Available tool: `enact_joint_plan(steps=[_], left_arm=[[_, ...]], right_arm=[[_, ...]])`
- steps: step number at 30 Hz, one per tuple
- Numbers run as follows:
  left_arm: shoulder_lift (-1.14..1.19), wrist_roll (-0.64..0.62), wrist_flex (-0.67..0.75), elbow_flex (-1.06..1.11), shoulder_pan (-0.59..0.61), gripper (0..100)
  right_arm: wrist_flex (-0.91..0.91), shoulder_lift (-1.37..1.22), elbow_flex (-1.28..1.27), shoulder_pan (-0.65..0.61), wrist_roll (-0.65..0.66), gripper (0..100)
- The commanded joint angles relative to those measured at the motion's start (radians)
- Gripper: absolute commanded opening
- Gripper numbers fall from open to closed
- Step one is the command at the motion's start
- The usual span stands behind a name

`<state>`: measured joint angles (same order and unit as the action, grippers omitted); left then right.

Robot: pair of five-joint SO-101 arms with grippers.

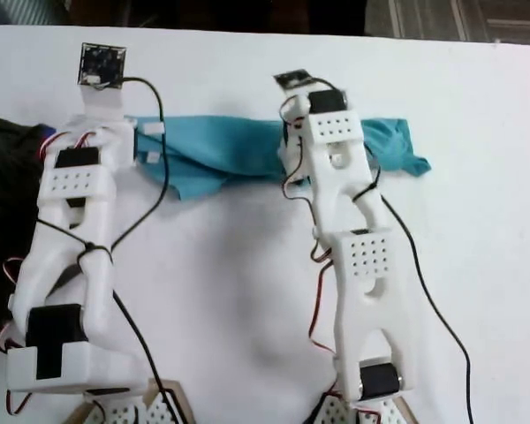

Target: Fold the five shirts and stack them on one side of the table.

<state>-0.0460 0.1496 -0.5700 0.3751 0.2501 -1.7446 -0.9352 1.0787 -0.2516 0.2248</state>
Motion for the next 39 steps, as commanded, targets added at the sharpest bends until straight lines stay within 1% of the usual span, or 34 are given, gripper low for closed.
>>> enact_joint_plan(steps=[1, 5, 8, 12, 14, 18, 21, 25, 29, 33, 36, 39], left_arm=[[-0.008, -0.009, -0.003, -0.05, -0.008, 3], [-0.008, -0.009, -0.006, -0.051, -0.008, 3], [-0.011, -0.012, -0.058, -0.077, -0.008, 3], [-0.006, -0.014, -0.227, -0.154, -0.008, 3], [-0.012, -0.014, -0.311, -0.209, -0.008, 3], [-0.008, -0.008, -0.549, -0.372, -0.003, 3], [-0.008, -0.008, -0.712, -0.481, -0.008, 3], [-0.008, -0.008, -0.845, -0.565, -0.008, 3], [-0.011, -0.008, -0.954, -0.619, -0.008, 3], [-0.006, -0.008, -1.03, -0.598, -0.052, 3], [-0.006, -0.008, -1.045, -0.515, -0.135, 3], [-0.005, -0.006, -1.025, -0.404, -0.222, 3]], right_arm=[[-0.024, 0.231, -0.037, 0.001, 0.029, 1.9], [-0.024, 0.463, -0.239, 0.001, 0.043, 1.9], [-0.024, 0.63, -0.373, 0.002, 0.106, 1.9], [-0.01, 0.84, -0.479, 0.033, 0.17, 1.9], [0.012, 0.926, -0.517, 0.068, 0.195, 1.9], [0.09, 1.069, -0.606, 0.142, 0.221, 1.9], [0.166, 1.142, -0.707, 0.159, 0.221, 1.9], [0.275, 1.219, -0.875, 0.157, 0.221, 1.9], [0.34, 1.345, -0.99, 0.182, 0.221, 1.9], [0.383, 1.484, -1.096, 0.206, 0.221, 1.9], [0.42, 1.555, -1.198, 0.246, 0.222, 1.9], [0.46, 1.618, -1.307, 0.323, 0.287, 1.9]])
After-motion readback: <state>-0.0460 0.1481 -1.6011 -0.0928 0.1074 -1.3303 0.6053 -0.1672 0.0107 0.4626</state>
